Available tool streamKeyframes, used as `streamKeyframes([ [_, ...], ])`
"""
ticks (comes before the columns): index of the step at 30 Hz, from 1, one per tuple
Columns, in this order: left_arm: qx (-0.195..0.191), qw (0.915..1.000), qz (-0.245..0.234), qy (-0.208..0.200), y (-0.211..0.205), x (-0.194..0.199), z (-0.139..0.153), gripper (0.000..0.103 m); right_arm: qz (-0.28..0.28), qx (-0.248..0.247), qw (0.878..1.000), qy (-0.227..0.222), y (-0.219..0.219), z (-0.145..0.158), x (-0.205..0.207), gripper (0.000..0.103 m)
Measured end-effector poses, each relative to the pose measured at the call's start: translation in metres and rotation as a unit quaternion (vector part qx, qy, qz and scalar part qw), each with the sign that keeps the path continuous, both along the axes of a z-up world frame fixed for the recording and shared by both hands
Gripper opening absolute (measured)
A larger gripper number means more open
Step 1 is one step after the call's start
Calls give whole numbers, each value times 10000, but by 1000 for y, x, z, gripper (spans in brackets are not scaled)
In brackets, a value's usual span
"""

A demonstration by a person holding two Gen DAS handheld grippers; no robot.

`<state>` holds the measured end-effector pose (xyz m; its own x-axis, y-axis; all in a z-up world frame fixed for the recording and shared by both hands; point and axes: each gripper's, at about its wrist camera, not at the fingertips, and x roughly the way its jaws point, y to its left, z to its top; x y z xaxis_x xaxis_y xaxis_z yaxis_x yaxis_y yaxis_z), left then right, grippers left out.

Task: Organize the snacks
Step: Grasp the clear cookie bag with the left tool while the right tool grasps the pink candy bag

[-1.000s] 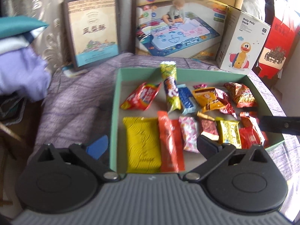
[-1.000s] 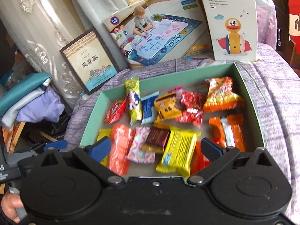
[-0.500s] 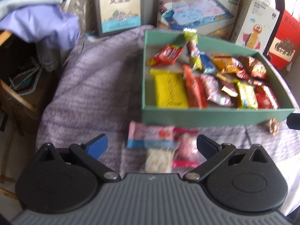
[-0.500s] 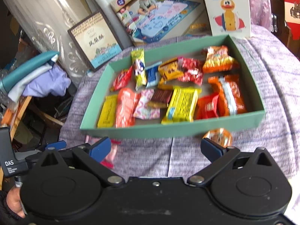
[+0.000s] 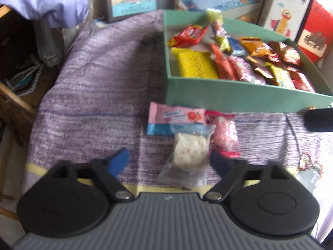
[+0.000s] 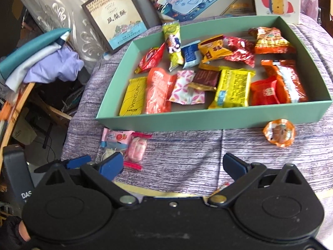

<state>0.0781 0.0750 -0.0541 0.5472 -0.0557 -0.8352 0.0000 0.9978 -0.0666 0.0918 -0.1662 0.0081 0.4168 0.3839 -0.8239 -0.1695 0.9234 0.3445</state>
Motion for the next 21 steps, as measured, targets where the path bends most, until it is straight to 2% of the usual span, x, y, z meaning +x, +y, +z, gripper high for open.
streamKeyframes([
  [1,-60,10000,-45,-60,1,-2,2,49,21,-27,10000,17,5,-1,2,102],
  [2,-174,9998,-84,-78,3,-3,2,33,51,-53,10000,26,12,-2,4,98],
  [5,-425,9990,-28,-126,15,-10,2,33,111,-194,9997,29,30,-6,10,83],
  [7,-518,9986,37,-128,23,-16,3,33,152,-247,9996,53,42,-12,13,63],
  [10,-620,9980,102,-94,32,-23,4,33,226,-237,9994,94,57,-21,17,45],
  [12,-655,9977,141,-81,36,-27,4,33,271,-248,9993,115,66,-26,19,42],
  [19,-836,9961,270,-105,48,-30,2,34,127,-182,9988,446,87,-44,32,44],
  [21,-870,9957,286,-111,50,-30,2,34,158,-245,9989,356,94,-47,33,44],
])
